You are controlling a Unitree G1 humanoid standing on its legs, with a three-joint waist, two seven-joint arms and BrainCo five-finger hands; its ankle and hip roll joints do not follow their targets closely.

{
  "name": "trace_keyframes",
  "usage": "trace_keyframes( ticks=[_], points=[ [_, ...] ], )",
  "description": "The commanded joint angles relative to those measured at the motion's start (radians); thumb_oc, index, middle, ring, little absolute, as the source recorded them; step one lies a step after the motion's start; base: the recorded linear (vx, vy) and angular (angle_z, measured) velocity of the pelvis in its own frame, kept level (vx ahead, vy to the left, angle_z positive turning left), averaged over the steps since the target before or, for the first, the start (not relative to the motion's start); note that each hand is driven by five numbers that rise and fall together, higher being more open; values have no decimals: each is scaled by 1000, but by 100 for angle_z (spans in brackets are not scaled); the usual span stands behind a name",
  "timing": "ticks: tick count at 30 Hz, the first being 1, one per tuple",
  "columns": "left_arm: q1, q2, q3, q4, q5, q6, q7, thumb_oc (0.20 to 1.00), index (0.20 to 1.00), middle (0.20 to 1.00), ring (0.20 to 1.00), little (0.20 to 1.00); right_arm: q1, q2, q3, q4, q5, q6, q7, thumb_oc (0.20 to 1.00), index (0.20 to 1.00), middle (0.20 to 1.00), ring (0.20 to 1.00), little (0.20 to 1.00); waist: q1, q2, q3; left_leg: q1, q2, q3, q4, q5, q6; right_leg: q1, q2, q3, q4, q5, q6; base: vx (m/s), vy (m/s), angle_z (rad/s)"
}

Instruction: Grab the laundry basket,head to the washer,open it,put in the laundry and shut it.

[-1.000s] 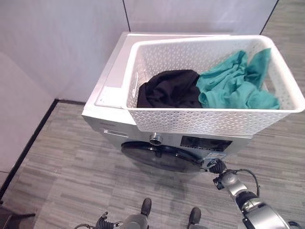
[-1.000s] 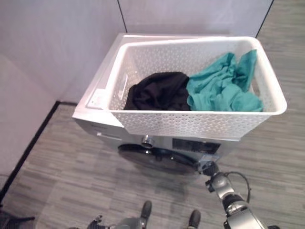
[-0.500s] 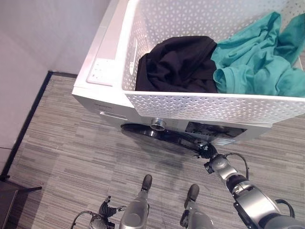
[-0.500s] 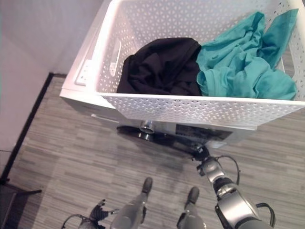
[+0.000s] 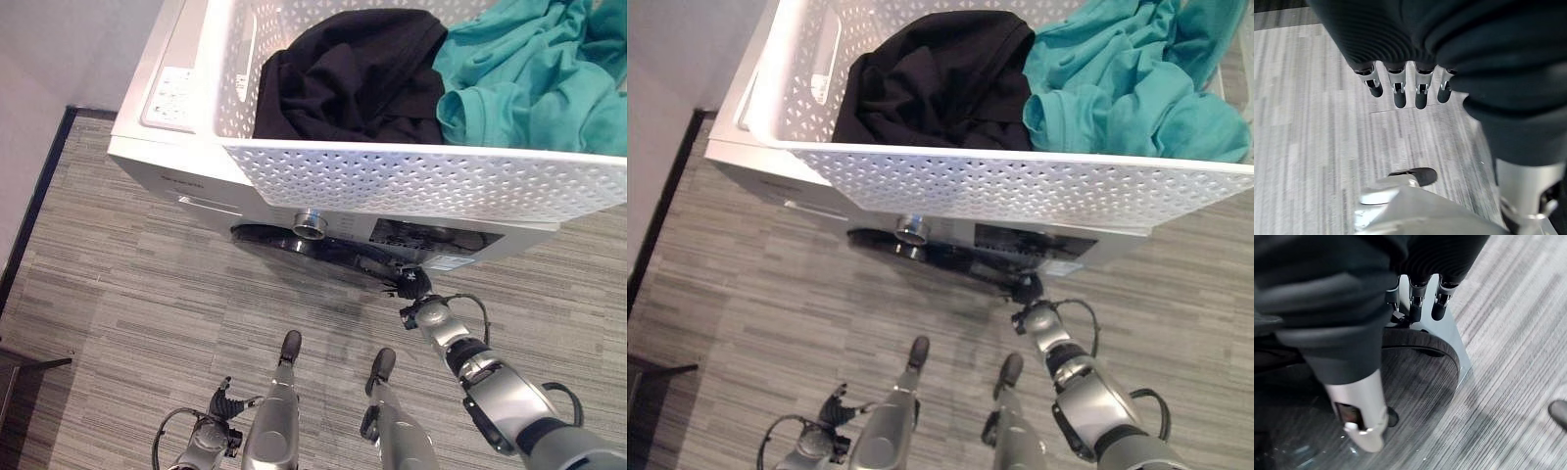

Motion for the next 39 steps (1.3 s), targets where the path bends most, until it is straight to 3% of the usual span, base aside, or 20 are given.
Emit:
trace_keyframes(
  ticks=[1, 2, 7, 13, 20, 27, 34, 36, 38, 39],
  points=[
    [-45, -24, -133, 56, -12, 6, 48, 1000, 1000, 1000, 1000, 1000, -35, 407, 110, -23, 120, -50, 109, 1000, 1000, 1000, 1000, 1000, 128, -64, 11, -18, -30, 36, -13, -3, 45, -15, -142, 94, 0, -30, 93, -17, -20, -7],
    [-54, -31, -148, 64, -9, 6, 68, 1000, 1000, 1000, 1000, 1000, 9, 473, 178, -48, 183, -55, 134, 1000, 1000, 1000, 1000, 1000, 139, -71, 12, -10, -27, 33, -13, -6, 44, -9, -141, 93, 0, -31, 93, -19, -8, -11],
    [-44, -38, -165, 80, -5, 19, 87, 1000, 1000, 1000, 1000, 1000, 60, 551, 244, -74, 323, -53, 165, 1000, 1000, 1000, 1000, 1000, 167, -86, 8, 4, -23, 30, -13, -9, 43, 9, -145, 79, 0, -30, 93, -5, -17, -11],
    [-34, -27, -160, 190, 50, 62, 126, 1000, 1000, 1000, 1000, 1000, 131, 687, 342, -49, 489, -39, 182, 1000, 1000, 1000, 1000, 1000, 276, -125, -6, 66, -8, 14, -9, -32, 47, 80, -142, 48, 0, -41, 90, 35, -55, 4],
    [-88, -12, -158, 191, 74, 83, 181, 1000, 1000, 1000, 1000, 1000, 129, 700, 340, -59, 559, -40, 165, 1000, 1000, 1000, 1000, 1000, 316, -159, -26, 91, 5, -6, 8, -48, 40, 127, -132, 30, 0, -56, 83, 53, -67, 34],
    [-117, -26, -177, 184, 98, 97, 199, 1000, 1000, 1000, 1000, 1000, 99, 684, 344, -102, 592, -46, 165, 1000, 1000, 1000, 1000, 1000, 306, -172, -49, 126, 43, 28, 13, -53, 26, 134, -102, 63, 0, -66, 71, 24, -58, -1],
    [-172, -53, -212, 122, 76, 99, 202, 1000, 1000, 1000, 1000, 1000, 77, 627, 333, -152, 607, -40, 157, 1000, 1000, 1000, 1000, 1000, 255, -161, -66, 134, 66, 37, 3, -32, 7, 130, -80, 73, 0, -74, 63, 19, -89, -6],
    [-216, -58, -232, 83, 83, 110, 217, 1000, 1000, 1000, 1000, 1000, 37, 596, 306, -192, 637, -47, 156, 1000, 1000, 1000, 1000, 1000, 251, -139, -57, 101, 94, 26, -13, 47, -39, 109, -61, 50, 0, -81, 60, -121, -139, -5],
    [-300, -82, -261, 71, 93, 118, 246, 1000, 1000, 1000, 1000, 1000, -11, 541, 237, -195, 658, -56, 148, 1000, 1000, 1000, 1000, 1000, 240, -148, -37, 15, 108, -6, -13, 169, -97, 84, -70, 13, 0, -94, 57, -219, -109, -6],
    [-338, -102, -260, 74, 104, 116, 251, 1000, 1000, 1000, 1000, 1000, -33, 515, 209, -192, 664, -61, 147, 1000, 1000, 1000, 1000, 1000, 220, -162, -31, 6, 101, 9, -13, 142, -95, 61, -89, -14, 0, -86, 55, -265, -118, 18]
  ],
)
